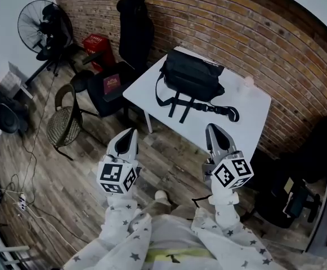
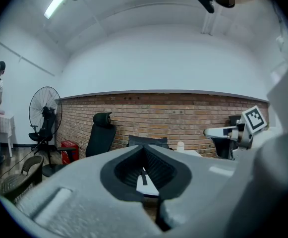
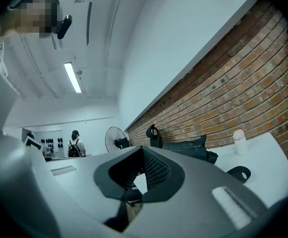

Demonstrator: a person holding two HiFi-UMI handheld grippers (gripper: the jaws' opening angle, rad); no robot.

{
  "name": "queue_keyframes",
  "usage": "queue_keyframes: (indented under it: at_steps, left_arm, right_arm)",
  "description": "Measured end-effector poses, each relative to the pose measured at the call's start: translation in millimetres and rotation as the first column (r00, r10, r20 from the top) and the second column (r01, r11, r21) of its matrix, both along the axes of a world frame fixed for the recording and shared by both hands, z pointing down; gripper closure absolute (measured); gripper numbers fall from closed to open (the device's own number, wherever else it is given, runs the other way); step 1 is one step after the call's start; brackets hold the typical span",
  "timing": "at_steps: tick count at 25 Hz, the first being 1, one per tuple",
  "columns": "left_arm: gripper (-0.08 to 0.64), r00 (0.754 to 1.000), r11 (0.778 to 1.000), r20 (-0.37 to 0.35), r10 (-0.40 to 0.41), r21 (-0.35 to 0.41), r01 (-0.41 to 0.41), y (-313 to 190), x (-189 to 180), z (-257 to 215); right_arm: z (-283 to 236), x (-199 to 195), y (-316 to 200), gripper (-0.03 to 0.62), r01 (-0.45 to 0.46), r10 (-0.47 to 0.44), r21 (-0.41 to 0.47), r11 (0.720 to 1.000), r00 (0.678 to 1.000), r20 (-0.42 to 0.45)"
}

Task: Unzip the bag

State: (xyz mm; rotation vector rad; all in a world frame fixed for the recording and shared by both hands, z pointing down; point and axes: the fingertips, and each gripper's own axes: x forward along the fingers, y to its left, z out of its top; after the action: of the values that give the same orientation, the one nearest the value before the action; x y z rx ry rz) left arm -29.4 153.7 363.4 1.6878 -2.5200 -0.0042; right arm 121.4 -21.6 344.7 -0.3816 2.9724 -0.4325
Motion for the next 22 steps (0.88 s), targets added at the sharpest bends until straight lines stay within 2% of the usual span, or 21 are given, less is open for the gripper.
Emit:
queue_keyframes:
  at_steps: [7, 13, 18, 22]
  left_arm:
    - [0.561, 0.999, 1.000, -0.033, 0.012, -0.014, -0.013, -8, -23, 18]
    - [0.561, 0.999, 1.000, -0.037, 0.021, -0.021, -0.022, -21, -40, 22]
    - [0.561, 0.999, 1.000, -0.054, 0.007, -0.026, -0.008, -38, -72, 30]
    - [0.561, 0.998, 0.999, -0.057, 0.026, -0.029, -0.028, -65, -98, 30]
  right_arm:
    - [18, -28, -3, 0.584, 0.002, -0.002, -0.030, 1.000, 1.000, -0.018]
    - [20, -43, -29, 0.584, -0.029, 0.028, -0.024, 0.999, 0.999, -0.031]
    - [27, -72, -53, 0.584, -0.030, 0.029, -0.040, 0.999, 0.999, -0.033]
    - [34, -102, -70, 0.584, -0.018, 0.015, -0.059, 0.998, 0.999, -0.041]
